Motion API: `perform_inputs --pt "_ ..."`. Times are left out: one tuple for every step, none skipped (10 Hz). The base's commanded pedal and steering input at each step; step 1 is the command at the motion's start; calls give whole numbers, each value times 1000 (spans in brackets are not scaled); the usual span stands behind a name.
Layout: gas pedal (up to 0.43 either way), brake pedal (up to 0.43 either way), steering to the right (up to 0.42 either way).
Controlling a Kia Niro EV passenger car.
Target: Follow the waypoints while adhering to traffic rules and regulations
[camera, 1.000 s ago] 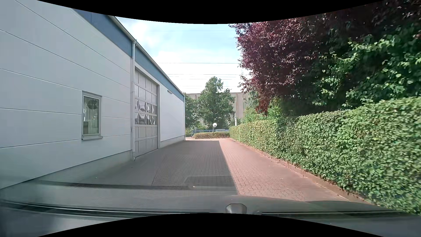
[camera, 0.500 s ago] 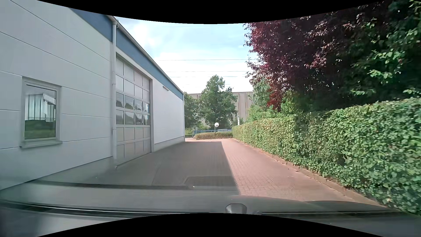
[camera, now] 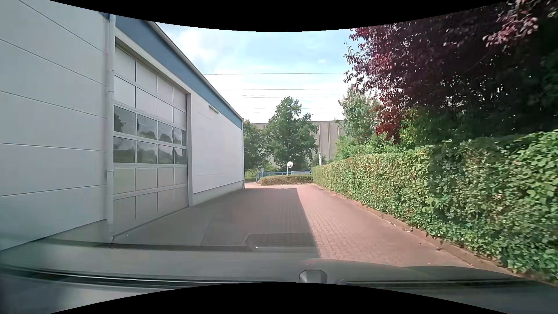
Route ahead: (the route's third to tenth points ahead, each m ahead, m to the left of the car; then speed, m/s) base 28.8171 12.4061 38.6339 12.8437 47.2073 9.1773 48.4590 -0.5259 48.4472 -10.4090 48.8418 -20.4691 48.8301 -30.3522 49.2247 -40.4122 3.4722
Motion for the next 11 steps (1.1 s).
perform_inputs --pt "39 0 -33" --pt "39 0 -32" --pt "39 0 -31" --pt "39 0 -31" --pt "39 0 -30" --pt "39 0 -22" --pt "39 0 -8" --pt "20 0 0" --pt "20 0 2" --pt "20 0 2" --pt "20 0 3"
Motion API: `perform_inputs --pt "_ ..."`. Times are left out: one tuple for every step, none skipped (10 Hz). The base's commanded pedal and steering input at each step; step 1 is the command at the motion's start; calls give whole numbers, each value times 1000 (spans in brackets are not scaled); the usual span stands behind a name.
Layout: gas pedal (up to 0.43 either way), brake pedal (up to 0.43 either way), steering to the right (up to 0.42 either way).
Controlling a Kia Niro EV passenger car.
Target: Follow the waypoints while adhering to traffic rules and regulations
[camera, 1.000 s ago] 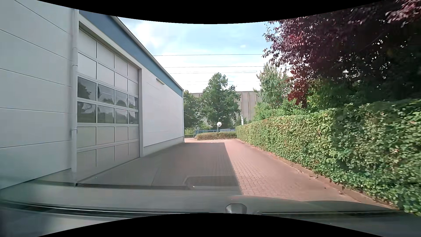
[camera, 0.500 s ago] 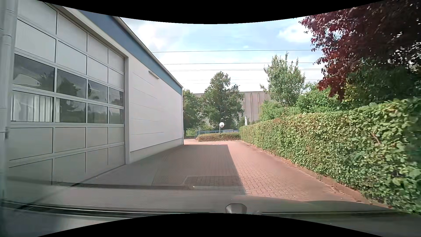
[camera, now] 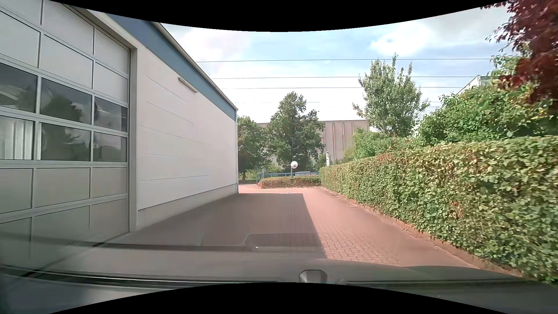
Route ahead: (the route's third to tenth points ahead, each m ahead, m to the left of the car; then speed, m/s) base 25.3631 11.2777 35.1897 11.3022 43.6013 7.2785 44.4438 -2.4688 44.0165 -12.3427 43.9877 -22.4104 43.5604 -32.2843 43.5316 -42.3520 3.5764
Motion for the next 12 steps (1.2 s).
perform_inputs --pt "20 0 3" --pt "20 0 3" --pt "20 0 3" --pt "20 0 5" --pt "8 0 9" --pt "0 0 15" --pt "0 0 19" --pt "0 0 20" --pt "0 0 20" --pt "0 0 20" --pt "0 0 20" --pt "0 0 20"
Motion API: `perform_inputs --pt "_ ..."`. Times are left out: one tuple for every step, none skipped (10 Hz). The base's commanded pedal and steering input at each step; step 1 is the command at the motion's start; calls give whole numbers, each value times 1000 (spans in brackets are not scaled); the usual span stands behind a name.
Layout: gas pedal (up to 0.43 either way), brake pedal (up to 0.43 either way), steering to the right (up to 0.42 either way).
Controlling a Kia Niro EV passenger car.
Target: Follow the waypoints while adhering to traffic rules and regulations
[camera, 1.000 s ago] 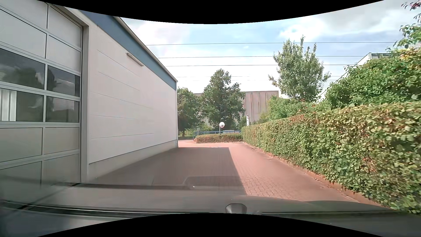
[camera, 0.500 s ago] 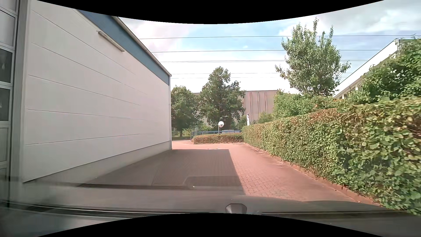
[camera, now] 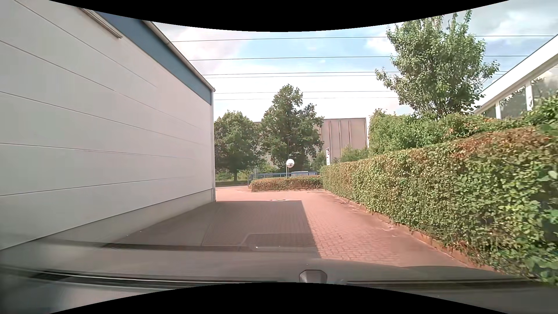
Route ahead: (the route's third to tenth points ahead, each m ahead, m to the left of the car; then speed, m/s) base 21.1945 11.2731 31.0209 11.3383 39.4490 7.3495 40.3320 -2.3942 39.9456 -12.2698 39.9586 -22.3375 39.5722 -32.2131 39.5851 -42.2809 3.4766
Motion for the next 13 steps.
perform_inputs --pt "0 0 20" --pt "0 0 20" --pt "0 0 20" --pt "0 0 20" --pt "0 0 18" --pt "0 0 16" --pt "0 0 16" --pt "0 0 15" --pt "0 0 15" --pt "0 0 16" --pt "0 0 16" --pt "0 0 16" --pt "0 0 15"
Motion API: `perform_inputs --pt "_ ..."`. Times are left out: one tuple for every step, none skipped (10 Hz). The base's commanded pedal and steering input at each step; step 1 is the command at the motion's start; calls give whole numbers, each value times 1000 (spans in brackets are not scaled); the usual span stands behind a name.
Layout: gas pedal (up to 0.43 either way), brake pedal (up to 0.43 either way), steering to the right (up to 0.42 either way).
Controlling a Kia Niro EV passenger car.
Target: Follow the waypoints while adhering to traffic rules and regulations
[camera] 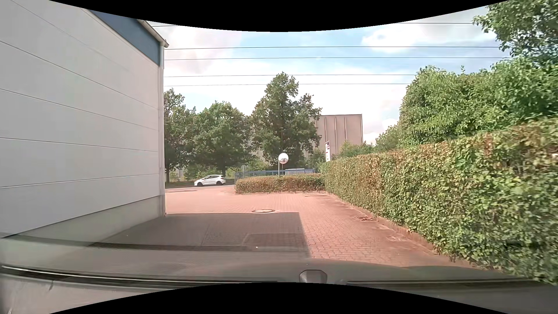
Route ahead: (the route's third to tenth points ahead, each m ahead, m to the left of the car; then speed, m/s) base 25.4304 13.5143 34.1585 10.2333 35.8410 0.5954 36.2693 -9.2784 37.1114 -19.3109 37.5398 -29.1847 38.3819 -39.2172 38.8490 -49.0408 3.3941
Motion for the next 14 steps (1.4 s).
perform_inputs --pt "0 0 15" --pt "0 18 15" --pt "0 24 15" --pt "0 61 14" --pt "0 91 11" --pt "0 128 7" --pt "0 128 3" --pt "0 128 -4" --pt "0 128 -9" --pt "0 128 -15" --pt "0 122 -26" --pt "0 116 -34" --pt "0 110 -50" --pt "0 104 -75"
